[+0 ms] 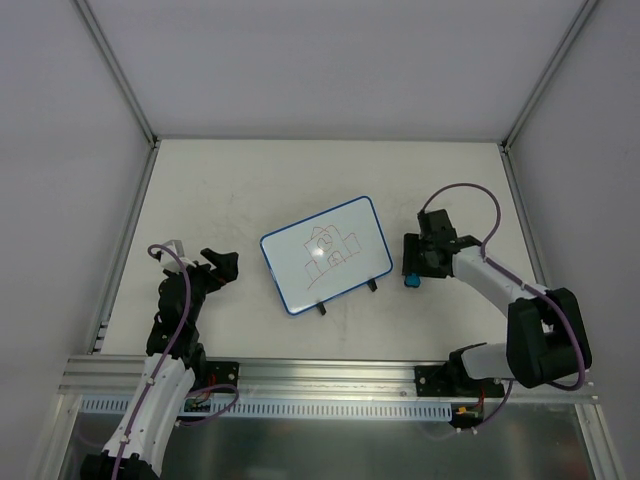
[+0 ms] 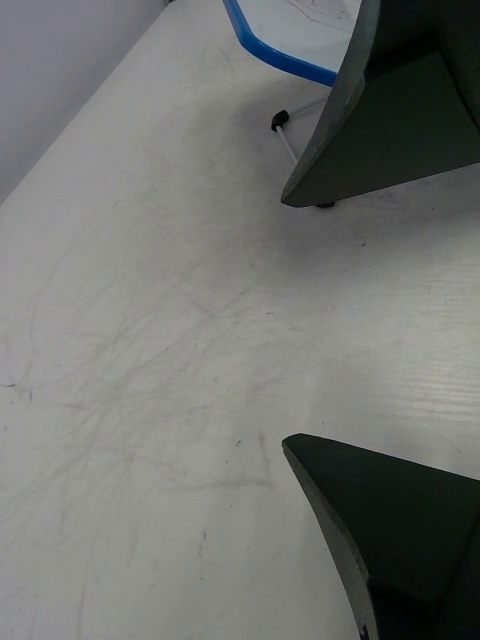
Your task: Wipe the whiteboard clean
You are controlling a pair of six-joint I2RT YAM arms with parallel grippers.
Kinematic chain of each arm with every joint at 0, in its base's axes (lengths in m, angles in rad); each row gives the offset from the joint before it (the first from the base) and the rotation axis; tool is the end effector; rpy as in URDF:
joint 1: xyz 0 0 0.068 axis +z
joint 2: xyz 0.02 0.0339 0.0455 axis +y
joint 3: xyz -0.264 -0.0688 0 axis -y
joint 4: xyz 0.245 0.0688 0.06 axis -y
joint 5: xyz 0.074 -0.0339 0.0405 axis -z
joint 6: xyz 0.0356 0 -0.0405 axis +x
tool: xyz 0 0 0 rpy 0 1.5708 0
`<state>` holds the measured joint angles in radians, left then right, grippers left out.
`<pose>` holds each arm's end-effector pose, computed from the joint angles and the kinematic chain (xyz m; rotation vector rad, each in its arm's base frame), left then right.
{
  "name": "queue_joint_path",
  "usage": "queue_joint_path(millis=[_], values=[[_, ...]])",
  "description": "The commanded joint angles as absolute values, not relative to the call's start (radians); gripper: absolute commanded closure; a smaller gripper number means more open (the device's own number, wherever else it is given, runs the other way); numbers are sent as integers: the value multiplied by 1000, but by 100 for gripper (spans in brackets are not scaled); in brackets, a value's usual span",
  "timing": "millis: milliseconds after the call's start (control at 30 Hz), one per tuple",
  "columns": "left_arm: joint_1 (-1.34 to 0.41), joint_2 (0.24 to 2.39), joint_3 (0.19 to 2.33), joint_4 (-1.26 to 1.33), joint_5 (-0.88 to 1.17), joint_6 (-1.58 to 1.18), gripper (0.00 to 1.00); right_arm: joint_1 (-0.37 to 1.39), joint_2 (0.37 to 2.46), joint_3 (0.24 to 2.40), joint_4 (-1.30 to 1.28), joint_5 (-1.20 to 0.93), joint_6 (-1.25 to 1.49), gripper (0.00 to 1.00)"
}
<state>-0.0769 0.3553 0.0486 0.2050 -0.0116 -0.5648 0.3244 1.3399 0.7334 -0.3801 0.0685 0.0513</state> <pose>0.1328 -0.0098 0.1774 -0.4179 1.6422 -0.4733 0.2429 0.0791 0.1888 -0.3217 2.5346 0.0575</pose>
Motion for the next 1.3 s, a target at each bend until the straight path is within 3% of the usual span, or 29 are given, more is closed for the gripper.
queue_joint_path(millis=[0,133,233,500,600,733,767,900,1033,1267], values=[[-69,359,37,255,-3,-551,1,328,1373,787,-359,101,35,40],[-69,360,37,256,-3,-551,1,330,1405,790,-342,117,40,43],[-69,359,38,256,-3,-551,1,330,1420,782,-328,121,44,52],[-69,353,35,256,-3,-548,1,330,1443,762,-305,132,52,54],[-69,353,35,256,-3,-548,1,328,1442,753,-296,135,54,61],[-69,353,40,256,40,-534,1,328,1440,753,-296,133,55,85],[-69,351,41,256,49,-529,1,328,1437,752,-296,133,58,87],[-69,325,48,256,109,-493,1,328,1390,747,-295,115,60,87],[-69,259,41,247,201,-465,1,328,1309,738,-302,120,60,97],[-69,181,12,256,257,-476,1,330,1175,752,-344,71,57,99]])
